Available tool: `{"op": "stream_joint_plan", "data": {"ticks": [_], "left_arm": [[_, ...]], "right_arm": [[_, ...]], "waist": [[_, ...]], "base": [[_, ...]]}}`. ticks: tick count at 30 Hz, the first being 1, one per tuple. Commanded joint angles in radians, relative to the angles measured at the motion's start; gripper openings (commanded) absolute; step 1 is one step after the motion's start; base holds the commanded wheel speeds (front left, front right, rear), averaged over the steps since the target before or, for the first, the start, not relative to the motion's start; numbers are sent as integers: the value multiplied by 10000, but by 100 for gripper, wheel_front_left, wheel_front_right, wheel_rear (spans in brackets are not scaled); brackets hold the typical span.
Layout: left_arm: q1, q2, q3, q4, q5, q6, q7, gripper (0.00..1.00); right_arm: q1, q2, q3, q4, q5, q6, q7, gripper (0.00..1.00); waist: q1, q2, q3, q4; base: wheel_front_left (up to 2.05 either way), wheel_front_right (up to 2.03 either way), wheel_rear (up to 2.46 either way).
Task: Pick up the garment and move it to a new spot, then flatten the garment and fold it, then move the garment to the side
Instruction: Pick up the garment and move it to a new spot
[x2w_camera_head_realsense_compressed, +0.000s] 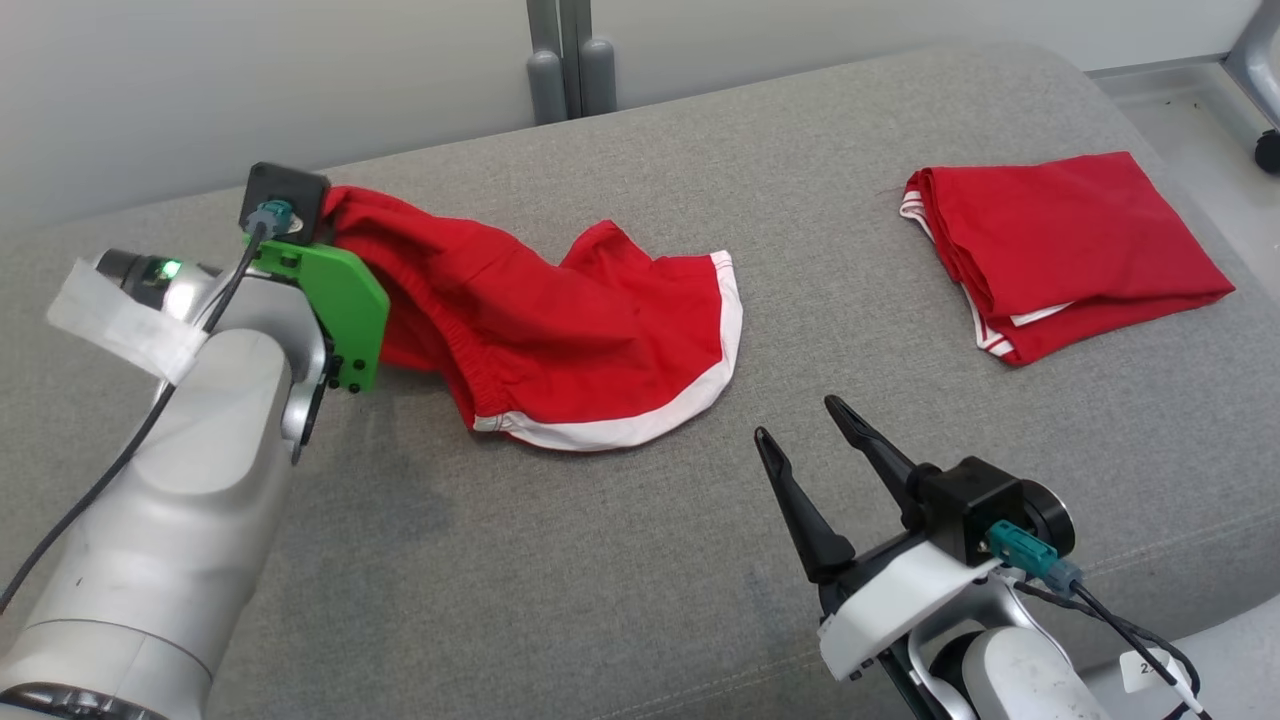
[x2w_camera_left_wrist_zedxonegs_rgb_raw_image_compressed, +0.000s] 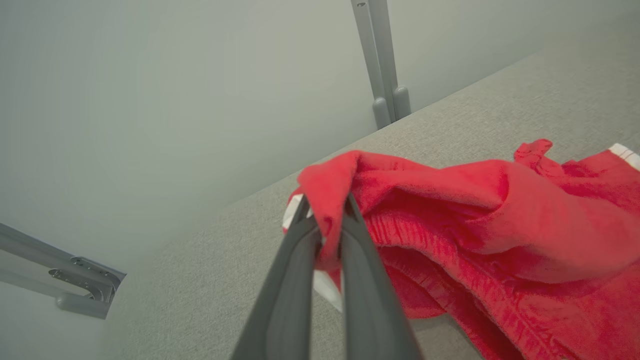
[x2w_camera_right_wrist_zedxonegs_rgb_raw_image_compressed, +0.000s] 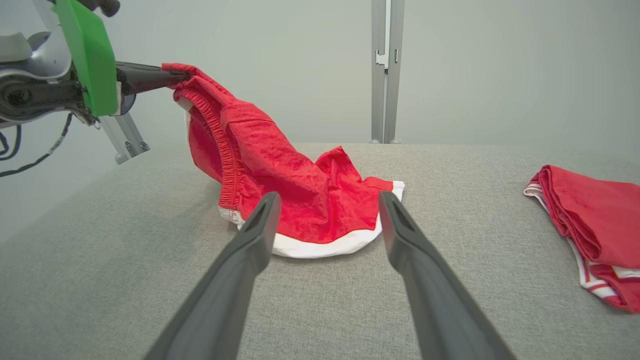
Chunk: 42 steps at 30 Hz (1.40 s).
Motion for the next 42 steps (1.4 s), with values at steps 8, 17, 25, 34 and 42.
{"op": "stream_joint_plan", "data": {"ticks": [8,17,25,34,42], "left_arm": [[262,521,262,1253,-124,683,16,31],[793,163,777,2020,-1182,-387,127,100],[1483,-483,947,1975,-1868,-1213,22,100],[2907,-1202,1545,470,-2596,-1372,-2634,100],[5432,-1157,2752,-3632,-1982,-1103,-3169,100]], "right_arm": [[-145,-1,23,94,-33,-10,-43,100],[150,-2,-322,94,-192,-12,102,100],[432,-2,-708,-56,-224,-12,167,100],[850,0,-1440,-98,315,-10,-146,100],[1231,0,-2659,396,901,-9,-743,100]], "waist": [[1,-1,183,-67],[1,-1,-262,309],[1,-1,-668,748],[1,-1,-982,1151],[1,-1,-1294,1760]], "base": [[0,0,0],[0,0,0],[0,0,0],[0,0,0],[0,0,0]]}}
